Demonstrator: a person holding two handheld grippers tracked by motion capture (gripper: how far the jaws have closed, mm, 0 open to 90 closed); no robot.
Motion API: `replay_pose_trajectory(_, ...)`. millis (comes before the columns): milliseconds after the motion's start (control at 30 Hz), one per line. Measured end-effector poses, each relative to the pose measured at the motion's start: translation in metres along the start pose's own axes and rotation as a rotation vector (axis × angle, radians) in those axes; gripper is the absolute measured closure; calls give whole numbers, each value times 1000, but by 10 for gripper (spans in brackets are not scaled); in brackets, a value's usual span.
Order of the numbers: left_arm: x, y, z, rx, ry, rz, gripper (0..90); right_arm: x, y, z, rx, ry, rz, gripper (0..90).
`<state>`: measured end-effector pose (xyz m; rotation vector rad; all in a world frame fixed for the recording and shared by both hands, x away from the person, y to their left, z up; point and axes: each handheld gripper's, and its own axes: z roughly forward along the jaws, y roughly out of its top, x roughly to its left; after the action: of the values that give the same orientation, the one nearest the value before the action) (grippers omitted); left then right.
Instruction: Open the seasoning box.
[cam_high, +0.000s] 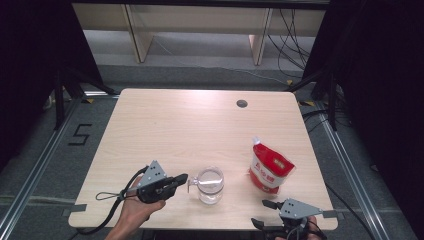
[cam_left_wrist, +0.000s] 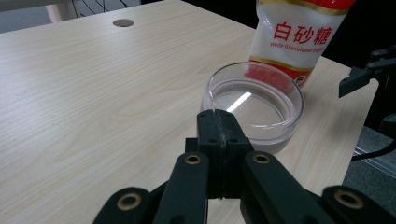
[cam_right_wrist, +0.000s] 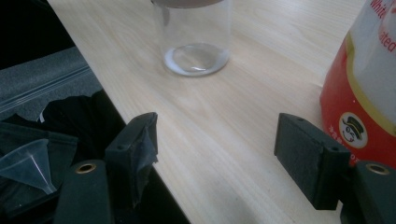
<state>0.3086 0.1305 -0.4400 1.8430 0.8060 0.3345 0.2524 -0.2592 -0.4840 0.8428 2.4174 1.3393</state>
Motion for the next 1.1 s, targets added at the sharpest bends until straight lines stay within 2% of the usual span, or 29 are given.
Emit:
replay_pose_trajectory(33, 0, 0, 0, -2, 1, -1, 893, 1, 1, 2, 0, -4, 17, 306)
replay_pose_trajectory(67, -1, 2, 0, 5, -1, 20, 893, 3, 2, 2, 4, -2, 32, 306)
replay_pose_trajectory(100, -1, 2, 0, 5, -1, 20, 893, 3, 2, 2, 4, -2, 32, 306)
replay_pose_trajectory(133, -3, 3, 2, -1, -2, 6, 893, 1, 4, 5, -19, 2, 12, 307)
replay_pose_trajectory(233, -4, 5, 5, 7, -8, 13, 893, 2, 8, 7, -28, -7, -14, 315)
replay_pose_trajectory(333, -5, 5, 8, 12, -6, 16, 893, 2, 9, 9, -26, 9, -13, 319)
replay_pose_trajectory(400, -4, 5, 11, 21, -1, 51, 893, 2, 11, 13, -21, 9, -26, 323)
replay_pose_trajectory(500, -3, 4, 12, 22, -1, 51, 892, 3, 12, 13, -12, 6, -25, 324)
replay_pose_trajectory(533, -3, 4, 12, 22, -1, 48, 892, 4, 13, 14, -11, -1, -12, 326)
replay_pose_trajectory(567, -4, 3, 14, 17, -10, 53, 889, 3, 15, 16, -27, 10, -33, 331)
replay_pose_trajectory(633, -5, 2, 15, 28, -1, 52, 886, 3, 16, 17, -20, -1, -41, 338)
replay_pose_trajectory(833, -3, 3, 16, 22, 1, 60, 882, 5, 19, 22, -23, 7, -60, 346)
replay_pose_trajectory(967, -3, 2, 16, 20, -6, 61, 881, 5, 20, 24, -23, 1, -57, 353)
replay_pose_trajectory(1033, -4, 1, 16, 22, 0, 45, 880, 5, 22, 26, -26, 10, -71, 374)
replay_pose_trajectory(1100, -3, 2, 16, 17, -6, 57, 880, 6, 24, 27, -20, 14, -61, 399)
